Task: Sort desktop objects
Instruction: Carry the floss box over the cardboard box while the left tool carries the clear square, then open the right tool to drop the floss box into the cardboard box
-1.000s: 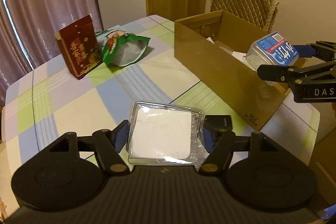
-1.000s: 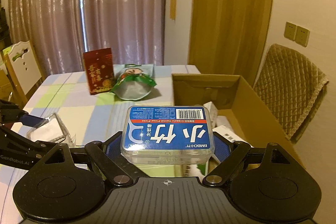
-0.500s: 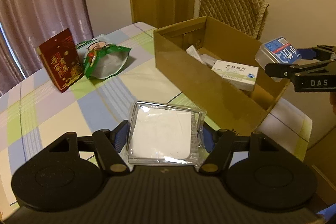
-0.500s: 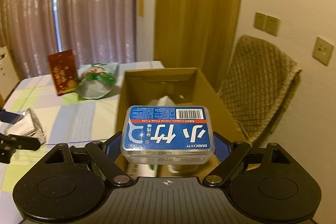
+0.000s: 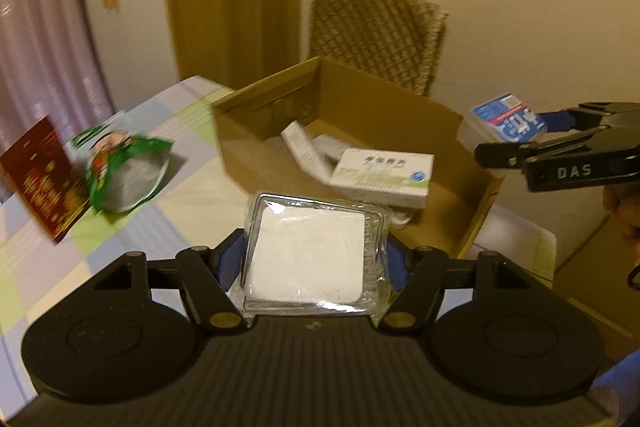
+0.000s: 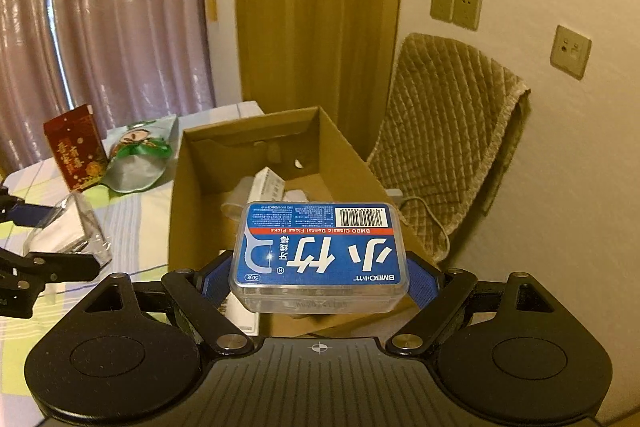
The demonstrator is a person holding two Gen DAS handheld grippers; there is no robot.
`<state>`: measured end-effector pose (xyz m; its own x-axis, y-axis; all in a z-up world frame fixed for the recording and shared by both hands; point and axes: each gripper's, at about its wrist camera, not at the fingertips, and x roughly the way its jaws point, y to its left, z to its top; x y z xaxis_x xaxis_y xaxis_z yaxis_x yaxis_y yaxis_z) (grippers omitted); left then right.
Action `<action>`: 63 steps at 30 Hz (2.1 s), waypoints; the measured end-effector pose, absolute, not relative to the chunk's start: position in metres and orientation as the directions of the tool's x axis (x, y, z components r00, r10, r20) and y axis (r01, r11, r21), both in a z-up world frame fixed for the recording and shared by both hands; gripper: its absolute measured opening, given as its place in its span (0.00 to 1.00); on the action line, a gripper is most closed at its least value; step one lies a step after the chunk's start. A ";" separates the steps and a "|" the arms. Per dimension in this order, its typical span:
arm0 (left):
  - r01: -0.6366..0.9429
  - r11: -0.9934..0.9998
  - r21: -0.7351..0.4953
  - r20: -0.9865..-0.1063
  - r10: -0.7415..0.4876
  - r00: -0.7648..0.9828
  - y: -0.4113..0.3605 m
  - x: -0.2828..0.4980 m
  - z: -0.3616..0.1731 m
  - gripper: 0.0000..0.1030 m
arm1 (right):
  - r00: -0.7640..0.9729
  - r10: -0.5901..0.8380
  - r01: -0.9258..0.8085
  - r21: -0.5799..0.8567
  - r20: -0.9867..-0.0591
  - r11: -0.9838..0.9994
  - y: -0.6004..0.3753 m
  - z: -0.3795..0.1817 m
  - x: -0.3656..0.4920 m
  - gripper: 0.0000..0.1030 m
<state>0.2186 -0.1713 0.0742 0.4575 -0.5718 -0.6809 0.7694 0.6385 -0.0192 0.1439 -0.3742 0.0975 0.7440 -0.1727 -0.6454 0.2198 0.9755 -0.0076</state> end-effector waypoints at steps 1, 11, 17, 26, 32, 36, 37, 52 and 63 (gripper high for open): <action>0.776 0.631 -0.018 -0.680 -0.576 0.453 -0.177 0.219 0.074 0.63 | 0.742 -0.169 0.215 -0.010 -0.648 0.977 -0.377 0.097 0.146 0.83; 0.759 0.652 -0.004 -0.673 -0.563 0.480 -0.232 0.239 0.078 0.63 | 0.750 -0.014 0.022 0.003 -0.661 1.000 -0.425 0.091 0.216 0.83; 0.728 0.686 0.011 -0.690 -0.522 0.502 -0.268 0.257 0.074 0.63 | 0.726 0.098 -0.126 0.007 -0.681 0.992 -0.448 0.087 0.269 0.83; 0.764 0.642 0.063 -0.739 -0.485 0.468 -0.313 0.263 0.052 0.63 | 0.672 0.211 -0.306 -0.007 -0.710 0.952 -0.455 0.081 0.324 0.83; 0.782 0.617 0.084 -0.758 -0.470 0.452 -0.328 0.270 0.036 0.63 | 0.627 0.245 -0.374 -0.010 -0.739 0.927 -0.449 0.065 0.349 0.83; 0.796 0.598 0.098 -0.773 -0.458 0.439 -0.335 0.274 0.026 0.64 | 0.601 0.257 -0.410 -0.017 -0.757 0.912 -0.444 0.056 0.361 0.83; 0.799 0.592 0.106 -0.778 -0.451 0.438 -0.337 0.274 0.022 0.64 | 0.594 0.260 -0.417 -0.015 -0.761 0.909 -0.443 0.054 0.364 0.83; 0.809 0.580 0.093 -0.791 -0.451 0.414 -0.339 0.286 0.005 0.71 | 0.544 0.261 -0.439 -0.005 -0.797 0.899 -0.439 0.035 0.383 0.83; 0.801 0.589 0.108 -0.784 -0.444 0.433 -0.332 0.286 0.011 0.76 | 0.501 0.257 -0.457 -0.001 -0.826 0.889 -0.433 0.021 0.387 0.83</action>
<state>0.2857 -0.3316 0.0113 0.4329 -0.4442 -0.7844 0.8008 0.5891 0.1083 0.3875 -0.4332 0.0212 0.5011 0.2571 -0.8264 -0.4573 0.8893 -0.0007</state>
